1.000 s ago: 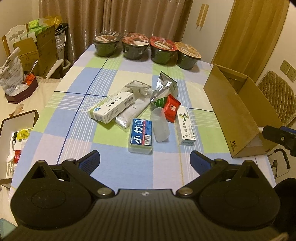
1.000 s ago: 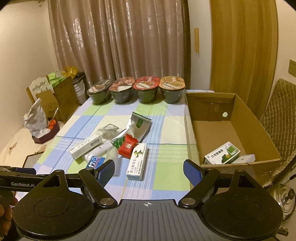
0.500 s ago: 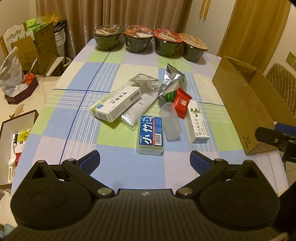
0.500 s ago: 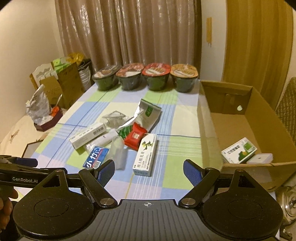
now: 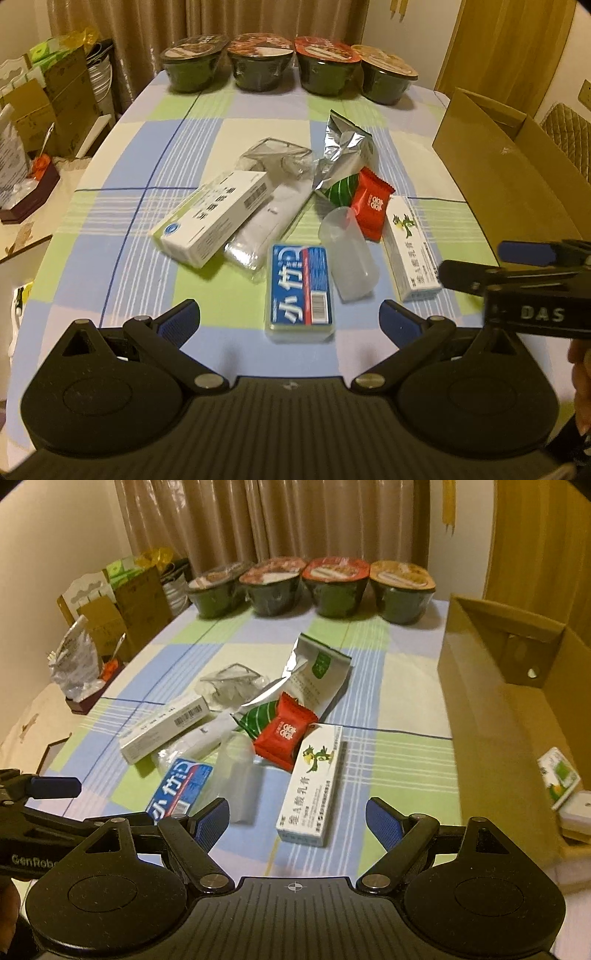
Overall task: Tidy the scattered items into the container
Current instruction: 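Grasp the blue floss box with the left tool while the right tool grasps the white cream box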
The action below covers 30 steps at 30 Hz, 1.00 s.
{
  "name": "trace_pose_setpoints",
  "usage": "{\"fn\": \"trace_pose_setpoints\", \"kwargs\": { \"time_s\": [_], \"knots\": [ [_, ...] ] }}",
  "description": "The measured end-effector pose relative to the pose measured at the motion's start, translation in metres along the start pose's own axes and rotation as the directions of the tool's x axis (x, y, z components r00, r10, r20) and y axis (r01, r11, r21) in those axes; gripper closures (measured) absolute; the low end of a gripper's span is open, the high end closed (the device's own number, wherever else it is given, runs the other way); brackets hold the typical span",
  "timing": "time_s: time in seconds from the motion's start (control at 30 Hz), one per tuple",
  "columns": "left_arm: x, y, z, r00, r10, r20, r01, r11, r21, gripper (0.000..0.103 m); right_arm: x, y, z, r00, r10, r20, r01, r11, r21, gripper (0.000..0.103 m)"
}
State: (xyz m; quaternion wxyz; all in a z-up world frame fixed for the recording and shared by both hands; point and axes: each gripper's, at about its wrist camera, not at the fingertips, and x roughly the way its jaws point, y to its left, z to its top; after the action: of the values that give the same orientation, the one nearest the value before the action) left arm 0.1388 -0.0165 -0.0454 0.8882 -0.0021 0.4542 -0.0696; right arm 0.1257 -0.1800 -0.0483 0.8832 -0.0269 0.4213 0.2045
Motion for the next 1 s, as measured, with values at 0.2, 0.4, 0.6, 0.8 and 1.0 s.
{"fn": "trace_pose_setpoints", "kwargs": {
  "time_s": [0.2,0.4,0.6,0.8,1.0],
  "knots": [
    [0.028,-0.002,0.005,0.999,0.015,-0.032,-0.014,0.999,0.044,0.002,0.027,-0.012,0.012,1.0,-0.004,-0.027,0.005,1.0,0.022,0.016],
    [0.054,0.0,0.0,0.997,0.02,-0.07,-0.015,0.998,0.063,0.004,0.041,-0.017,0.016,0.999,-0.002,-0.052,0.004,1.0,0.029,0.017],
    [0.069,0.0,-0.002,0.998,0.004,-0.069,0.001,0.998,0.067,0.01,0.057,-0.014,0.019,0.996,-0.003,-0.09,0.004,1.0,0.02,0.017],
    [0.078,0.003,-0.004,0.998,-0.005,-0.066,0.009,0.998,0.06,0.031,0.071,-0.016,0.022,0.993,0.009,-0.118,-0.004,0.999,0.041,0.017],
    [0.077,0.003,-0.003,0.998,-0.023,-0.053,0.026,0.998,0.06,0.049,0.082,-0.014,0.023,0.991,0.015,-0.134,-0.008,0.999,0.05,0.017]
  ]
}}
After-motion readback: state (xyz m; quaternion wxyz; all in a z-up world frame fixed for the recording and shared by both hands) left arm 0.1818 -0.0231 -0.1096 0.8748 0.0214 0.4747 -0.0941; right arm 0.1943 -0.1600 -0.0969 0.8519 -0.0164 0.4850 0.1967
